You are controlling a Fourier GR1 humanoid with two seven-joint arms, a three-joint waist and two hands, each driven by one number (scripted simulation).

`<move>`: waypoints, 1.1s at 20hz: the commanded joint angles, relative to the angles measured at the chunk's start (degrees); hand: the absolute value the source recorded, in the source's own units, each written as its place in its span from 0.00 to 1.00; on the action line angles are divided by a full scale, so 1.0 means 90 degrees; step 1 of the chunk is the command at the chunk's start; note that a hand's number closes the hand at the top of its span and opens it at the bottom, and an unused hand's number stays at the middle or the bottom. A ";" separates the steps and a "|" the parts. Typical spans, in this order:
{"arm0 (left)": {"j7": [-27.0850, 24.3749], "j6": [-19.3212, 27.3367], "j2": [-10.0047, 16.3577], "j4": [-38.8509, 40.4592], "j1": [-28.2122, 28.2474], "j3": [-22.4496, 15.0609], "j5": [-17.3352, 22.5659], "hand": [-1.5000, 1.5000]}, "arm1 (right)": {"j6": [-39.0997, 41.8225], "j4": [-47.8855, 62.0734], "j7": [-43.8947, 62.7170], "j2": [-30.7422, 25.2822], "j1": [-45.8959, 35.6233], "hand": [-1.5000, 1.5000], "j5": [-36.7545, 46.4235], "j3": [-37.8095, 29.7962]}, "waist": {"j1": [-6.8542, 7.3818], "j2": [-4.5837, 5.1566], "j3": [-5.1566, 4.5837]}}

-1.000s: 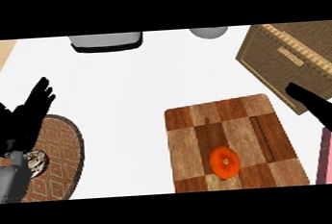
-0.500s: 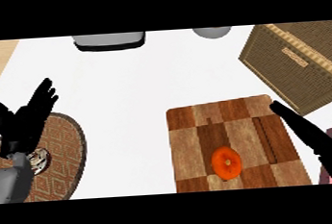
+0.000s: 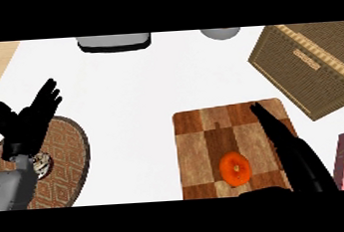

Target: Pick the squash from the cutting board and place it in the basket

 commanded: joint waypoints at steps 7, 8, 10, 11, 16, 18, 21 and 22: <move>0.0176 -0.0208 0.0012 -0.0372 0.0171 0.0326 -0.0101 0.50 | -0.0285 0.1451 -0.0403 0.0245 0.0012 0.00 0.0622 0.0241 | 0.0014 -0.0004 -0.0004; -0.0012 0.0056 -0.0383 -0.0141 0.0020 -0.0015 -0.0404 0.50 | -0.0395 0.1897 -0.0596 0.0250 -0.0242 0.00 0.0683 0.0120 | 0.0007 0.0002 -0.0003; 0.0280 -0.0239 -0.0171 -0.0482 0.0158 0.0284 -0.0143 0.50 | -0.0432 0.2020 -0.0616 0.0357 -0.0140 0.00 0.0692 0.0150 | 0.0013 -0.0003 -0.0003; -0.0009 -0.0301 -0.0158 0.0242 -0.0248 0.0425 -0.0226 0.50 | -0.0267 0.1722 -0.0588 0.0218 0.0009 0.00 0.0712 0.0158 | -0.0013 0.0000 -0.0005; -0.0295 -0.0450 -0.0285 0.0191 0.0056 0.0477 -0.0306 0.50 | -0.0061 0.1199 -0.1085 -0.0190 0.0518 0.00 0.0312 -0.0236 | -0.0017 -0.0004 -0.0005; 0.0501 -0.0438 -0.0149 -0.0432 -0.0020 0.0530 -0.0267 0.50 | -0.0087 0.1439 -0.0889 0.0103 0.0312 0.00 0.0508 -0.0056 | 0.0001 -0.0006 -0.0004; 0.0304 -0.0375 -0.0258 0.0594 -0.0789 0.0545 -0.0382 0.50 | -0.0279 0.1518 -0.1486 0.0097 0.0607 0.00 0.0276 -0.0034 | -0.0044 0.0002 -0.0004; 0.0340 -0.0185 -0.0451 -0.0250 -0.0139 0.0373 -0.0517 0.50 | -0.0169 0.1157 -0.1119 0.0301 0.0646 0.00 0.0313 0.0185 | -0.0009 -0.0008 -0.0004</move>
